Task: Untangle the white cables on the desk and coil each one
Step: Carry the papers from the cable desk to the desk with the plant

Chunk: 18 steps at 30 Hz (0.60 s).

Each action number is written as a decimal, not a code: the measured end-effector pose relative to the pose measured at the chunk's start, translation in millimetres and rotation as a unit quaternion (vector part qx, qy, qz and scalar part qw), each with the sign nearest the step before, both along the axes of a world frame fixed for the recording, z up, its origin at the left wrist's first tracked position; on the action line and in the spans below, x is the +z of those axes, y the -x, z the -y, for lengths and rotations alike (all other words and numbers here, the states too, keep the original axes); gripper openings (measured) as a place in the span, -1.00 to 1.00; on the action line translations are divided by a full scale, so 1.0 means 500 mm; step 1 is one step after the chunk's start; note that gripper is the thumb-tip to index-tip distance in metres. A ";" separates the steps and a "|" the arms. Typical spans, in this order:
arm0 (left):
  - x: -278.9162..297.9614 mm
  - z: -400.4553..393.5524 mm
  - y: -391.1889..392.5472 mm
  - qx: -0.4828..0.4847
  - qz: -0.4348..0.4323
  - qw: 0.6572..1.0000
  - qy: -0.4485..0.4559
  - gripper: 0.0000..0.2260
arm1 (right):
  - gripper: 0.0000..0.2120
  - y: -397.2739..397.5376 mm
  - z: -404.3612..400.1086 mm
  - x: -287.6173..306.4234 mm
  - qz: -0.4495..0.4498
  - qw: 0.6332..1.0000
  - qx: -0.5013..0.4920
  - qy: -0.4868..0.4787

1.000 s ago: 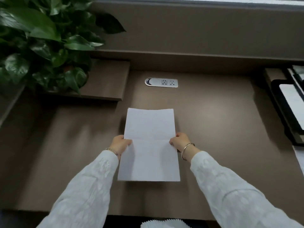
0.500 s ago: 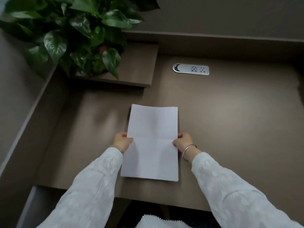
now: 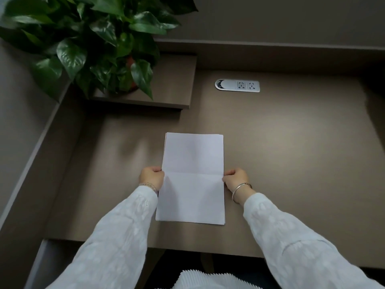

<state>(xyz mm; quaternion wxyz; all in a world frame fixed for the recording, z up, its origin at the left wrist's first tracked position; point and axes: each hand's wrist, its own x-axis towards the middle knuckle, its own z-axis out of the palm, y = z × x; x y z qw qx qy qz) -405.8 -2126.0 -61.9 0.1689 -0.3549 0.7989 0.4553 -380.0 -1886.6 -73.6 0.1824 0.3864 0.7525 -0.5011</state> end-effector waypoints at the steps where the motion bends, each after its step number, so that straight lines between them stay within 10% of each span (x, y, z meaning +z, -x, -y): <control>1: 0.003 0.003 -0.002 -0.006 -0.004 1.000 -0.001 -0.80 | -0.83 -0.005 0.000 0.006 -0.008 1.000 -0.009 -0.004; 8: 0.027 0.060 -0.034 -0.003 -0.040 0.995 -0.090 -0.90 | -0.82 -0.048 0.061 0.051 -0.071 0.994 -0.067 0.044; 18: 0.113 0.151 -0.310 0.080 -0.122 0.981 -0.126 -0.88 | -0.92 -0.192 0.255 0.125 -0.120 0.980 0.113 0.108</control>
